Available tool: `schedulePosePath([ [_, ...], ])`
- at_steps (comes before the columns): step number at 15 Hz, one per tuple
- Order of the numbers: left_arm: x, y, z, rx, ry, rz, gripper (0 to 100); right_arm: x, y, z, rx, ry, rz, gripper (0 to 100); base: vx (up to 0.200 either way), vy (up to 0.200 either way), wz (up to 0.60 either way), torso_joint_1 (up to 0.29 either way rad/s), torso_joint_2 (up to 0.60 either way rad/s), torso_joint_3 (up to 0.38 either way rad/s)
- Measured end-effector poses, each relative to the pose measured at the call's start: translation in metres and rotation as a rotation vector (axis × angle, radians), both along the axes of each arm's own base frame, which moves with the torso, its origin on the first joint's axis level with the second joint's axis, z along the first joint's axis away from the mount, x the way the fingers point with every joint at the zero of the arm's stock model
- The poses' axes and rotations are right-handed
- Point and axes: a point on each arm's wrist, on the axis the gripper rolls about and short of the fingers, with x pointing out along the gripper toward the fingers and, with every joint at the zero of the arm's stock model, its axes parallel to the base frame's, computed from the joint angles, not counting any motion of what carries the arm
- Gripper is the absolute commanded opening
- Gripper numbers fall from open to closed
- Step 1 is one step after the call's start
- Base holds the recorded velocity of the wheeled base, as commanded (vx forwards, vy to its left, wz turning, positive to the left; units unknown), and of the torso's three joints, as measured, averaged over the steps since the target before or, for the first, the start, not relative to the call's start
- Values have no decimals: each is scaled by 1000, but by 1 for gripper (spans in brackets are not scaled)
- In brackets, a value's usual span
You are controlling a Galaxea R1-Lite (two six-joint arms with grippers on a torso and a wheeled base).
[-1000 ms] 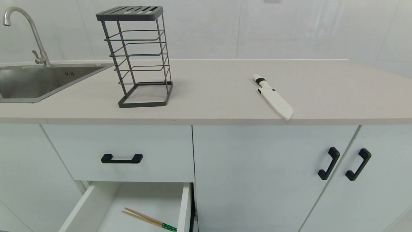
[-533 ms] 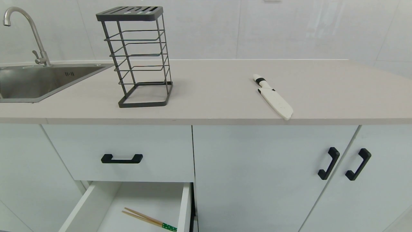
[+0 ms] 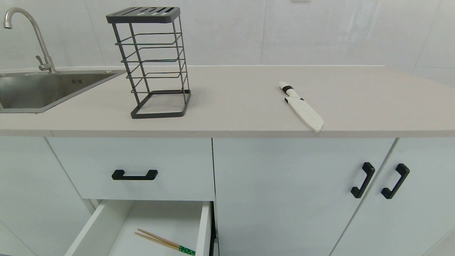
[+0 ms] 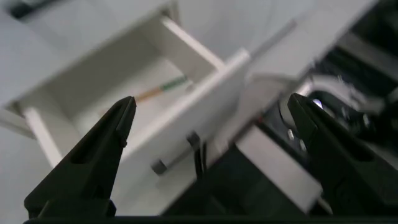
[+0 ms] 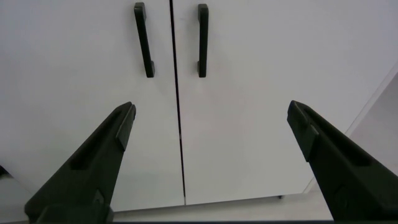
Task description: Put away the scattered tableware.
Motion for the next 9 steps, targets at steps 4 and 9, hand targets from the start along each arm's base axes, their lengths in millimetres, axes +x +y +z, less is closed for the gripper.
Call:
schedulePosePath([
  [4,21,-3,-3,153,93,-213,100,0,-1,0,2,-1,34,100,0,0,0,0,0,0],
  [9,97,-50,-14,337,138,-518,100,0,-1,0,4,-2,60,100,0,0,0,0,0,0],
])
